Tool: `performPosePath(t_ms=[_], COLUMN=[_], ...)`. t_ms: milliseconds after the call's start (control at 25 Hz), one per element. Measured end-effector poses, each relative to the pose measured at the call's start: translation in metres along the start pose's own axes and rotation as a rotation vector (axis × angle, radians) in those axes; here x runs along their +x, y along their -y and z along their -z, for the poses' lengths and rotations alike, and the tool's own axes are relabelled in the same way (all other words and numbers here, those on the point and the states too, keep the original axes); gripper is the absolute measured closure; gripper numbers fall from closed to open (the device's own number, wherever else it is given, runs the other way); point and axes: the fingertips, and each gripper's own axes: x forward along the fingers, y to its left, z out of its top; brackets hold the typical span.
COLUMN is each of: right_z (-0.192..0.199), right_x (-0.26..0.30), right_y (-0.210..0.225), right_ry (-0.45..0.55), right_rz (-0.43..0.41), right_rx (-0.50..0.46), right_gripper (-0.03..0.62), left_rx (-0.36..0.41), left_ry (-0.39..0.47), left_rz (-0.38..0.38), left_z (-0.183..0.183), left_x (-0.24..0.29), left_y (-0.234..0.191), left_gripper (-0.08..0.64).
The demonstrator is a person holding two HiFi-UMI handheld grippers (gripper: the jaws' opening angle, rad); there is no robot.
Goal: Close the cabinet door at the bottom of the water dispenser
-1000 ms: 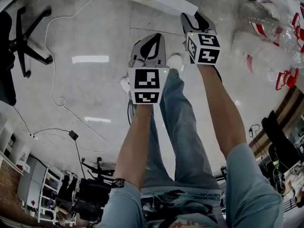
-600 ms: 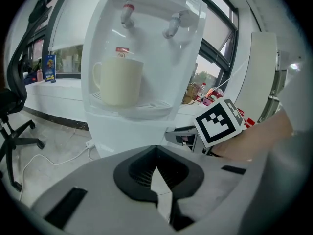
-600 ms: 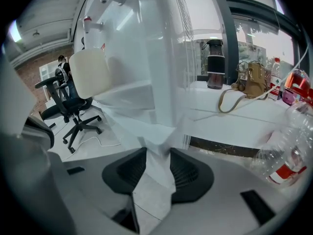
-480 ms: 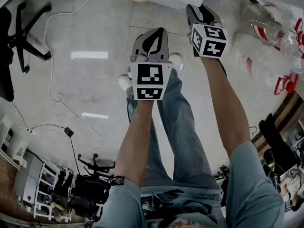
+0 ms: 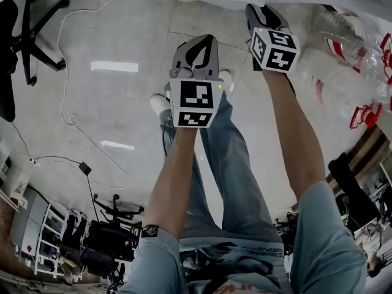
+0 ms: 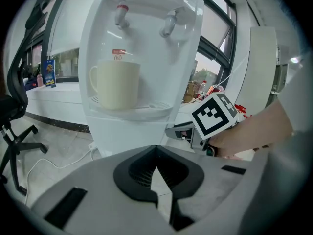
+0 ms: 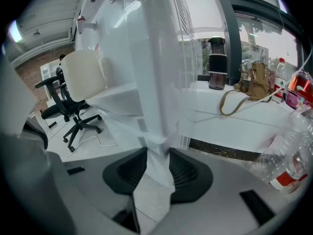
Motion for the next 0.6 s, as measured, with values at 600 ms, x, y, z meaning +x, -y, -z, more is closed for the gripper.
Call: performPosePath(t_ms=[600], right_z=[-0.006], right_x=[-0.011], right_y=[0.0], right_ry=[-0.018], right_rz=[-0.003], right_rx=[-0.026], right_gripper=[0.473], left_rx=[0.01], left_ry=[0.001], left_rz=[-0.018], left_z=[-0.012], left_x=[-0.012], left_y=[0.0], left_gripper=[0.54])
